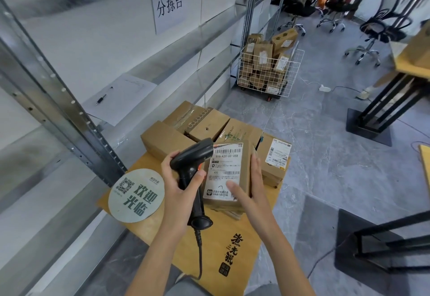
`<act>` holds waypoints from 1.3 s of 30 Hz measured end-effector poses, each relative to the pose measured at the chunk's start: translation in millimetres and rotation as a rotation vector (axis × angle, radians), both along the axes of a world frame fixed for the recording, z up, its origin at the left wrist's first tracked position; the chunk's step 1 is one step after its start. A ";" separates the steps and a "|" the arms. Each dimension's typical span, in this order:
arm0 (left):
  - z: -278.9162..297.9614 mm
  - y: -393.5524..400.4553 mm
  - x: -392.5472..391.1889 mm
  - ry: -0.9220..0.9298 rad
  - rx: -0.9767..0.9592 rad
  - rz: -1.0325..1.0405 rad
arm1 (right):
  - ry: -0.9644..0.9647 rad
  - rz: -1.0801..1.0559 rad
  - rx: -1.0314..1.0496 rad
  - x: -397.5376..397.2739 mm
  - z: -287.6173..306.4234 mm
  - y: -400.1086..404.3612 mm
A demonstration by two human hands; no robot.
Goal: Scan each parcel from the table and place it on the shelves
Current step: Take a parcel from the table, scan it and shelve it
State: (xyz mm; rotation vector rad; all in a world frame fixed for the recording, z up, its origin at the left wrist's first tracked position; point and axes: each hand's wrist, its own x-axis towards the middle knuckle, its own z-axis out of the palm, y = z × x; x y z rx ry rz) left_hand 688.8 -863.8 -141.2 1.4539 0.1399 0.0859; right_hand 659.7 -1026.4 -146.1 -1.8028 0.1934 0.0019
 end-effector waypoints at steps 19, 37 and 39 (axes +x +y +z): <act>36.9 23.3 -1.3 -0.268 0.250 -0.084 | -0.254 -0.286 -0.135 -3.2 3.0 -6.6; 39.4 10.6 -17.0 -0.276 0.301 -0.160 | -0.286 -0.284 -0.286 -10.3 1.5 5.7; 39.7 12.0 -17.5 -0.285 0.298 -0.155 | -0.285 -0.281 -0.289 -11.3 0.8 5.9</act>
